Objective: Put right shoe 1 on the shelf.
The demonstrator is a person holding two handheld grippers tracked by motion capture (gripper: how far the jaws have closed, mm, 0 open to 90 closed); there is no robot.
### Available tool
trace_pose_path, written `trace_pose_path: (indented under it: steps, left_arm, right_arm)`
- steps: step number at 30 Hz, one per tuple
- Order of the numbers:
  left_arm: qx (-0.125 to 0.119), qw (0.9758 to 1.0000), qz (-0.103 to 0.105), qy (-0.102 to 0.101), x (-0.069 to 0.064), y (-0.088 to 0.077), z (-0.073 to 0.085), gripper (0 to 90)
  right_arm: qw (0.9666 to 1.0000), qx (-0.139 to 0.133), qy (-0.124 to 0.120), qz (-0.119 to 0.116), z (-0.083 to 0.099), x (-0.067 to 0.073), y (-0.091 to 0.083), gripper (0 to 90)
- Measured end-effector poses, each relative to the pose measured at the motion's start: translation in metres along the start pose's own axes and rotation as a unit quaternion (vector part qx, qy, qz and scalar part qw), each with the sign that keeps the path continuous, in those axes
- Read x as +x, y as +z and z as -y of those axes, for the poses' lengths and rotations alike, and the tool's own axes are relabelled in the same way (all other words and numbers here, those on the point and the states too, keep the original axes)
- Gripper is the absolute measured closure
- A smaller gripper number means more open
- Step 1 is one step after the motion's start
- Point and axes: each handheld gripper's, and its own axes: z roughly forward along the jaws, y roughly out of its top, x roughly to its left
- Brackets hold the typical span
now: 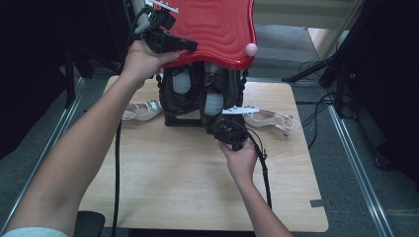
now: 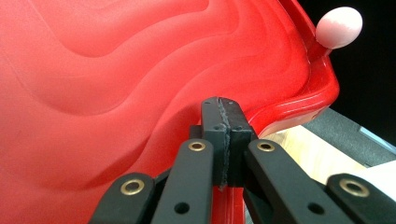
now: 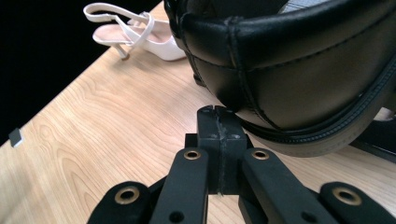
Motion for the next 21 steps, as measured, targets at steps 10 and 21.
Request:
trace_pose_path:
  steps: [10, 21]
  left_arm:
    - [-0.002, 1.0000, -0.001, 0.006, 0.000, 0.000, 0.000, 90.0]
    - [-0.001, 1.0000, 0.005, 0.005, 0.002, -0.001, 0.001, 90.0]
  right_arm:
    - [0.9996, -0.021, 0.003, 0.021, -0.018, 0.004, 0.010, 90.0]
    - [0.9973, -0.039, 0.021, 0.058, -0.039, -0.013, 0.008, 90.0]
